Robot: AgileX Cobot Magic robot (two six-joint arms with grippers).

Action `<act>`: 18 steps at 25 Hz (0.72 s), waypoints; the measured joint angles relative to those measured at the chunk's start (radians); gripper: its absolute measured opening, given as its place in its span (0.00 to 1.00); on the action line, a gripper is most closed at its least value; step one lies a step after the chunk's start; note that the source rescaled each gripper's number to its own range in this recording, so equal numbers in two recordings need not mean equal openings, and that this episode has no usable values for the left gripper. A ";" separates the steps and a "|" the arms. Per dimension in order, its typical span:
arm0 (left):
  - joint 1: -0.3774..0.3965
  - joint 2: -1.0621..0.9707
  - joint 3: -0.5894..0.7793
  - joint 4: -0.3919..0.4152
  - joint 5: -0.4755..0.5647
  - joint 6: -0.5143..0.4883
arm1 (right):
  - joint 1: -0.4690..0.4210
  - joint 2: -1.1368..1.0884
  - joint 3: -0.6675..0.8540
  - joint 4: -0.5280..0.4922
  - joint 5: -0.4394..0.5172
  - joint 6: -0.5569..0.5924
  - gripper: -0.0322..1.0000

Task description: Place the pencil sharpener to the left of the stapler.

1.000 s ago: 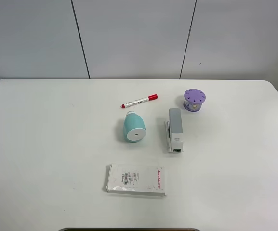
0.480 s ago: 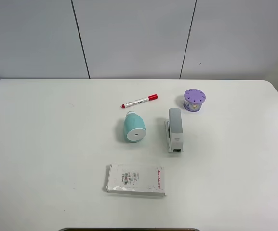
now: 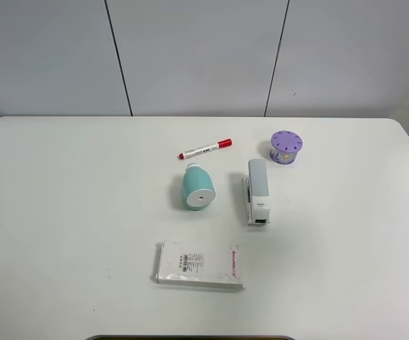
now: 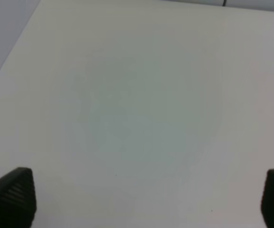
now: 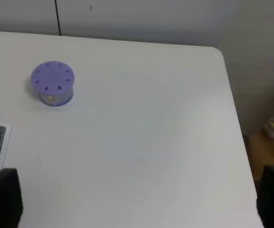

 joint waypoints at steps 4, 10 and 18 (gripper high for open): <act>0.000 0.000 0.000 0.000 0.000 0.000 | 0.000 -0.078 0.059 -0.001 0.000 0.008 1.00; 0.000 0.000 0.000 0.000 0.000 0.000 | 0.000 -0.209 0.163 -0.005 0.001 -0.004 1.00; 0.000 0.000 0.000 0.000 0.000 0.000 | 0.000 -0.340 0.318 0.032 -0.026 -0.015 1.00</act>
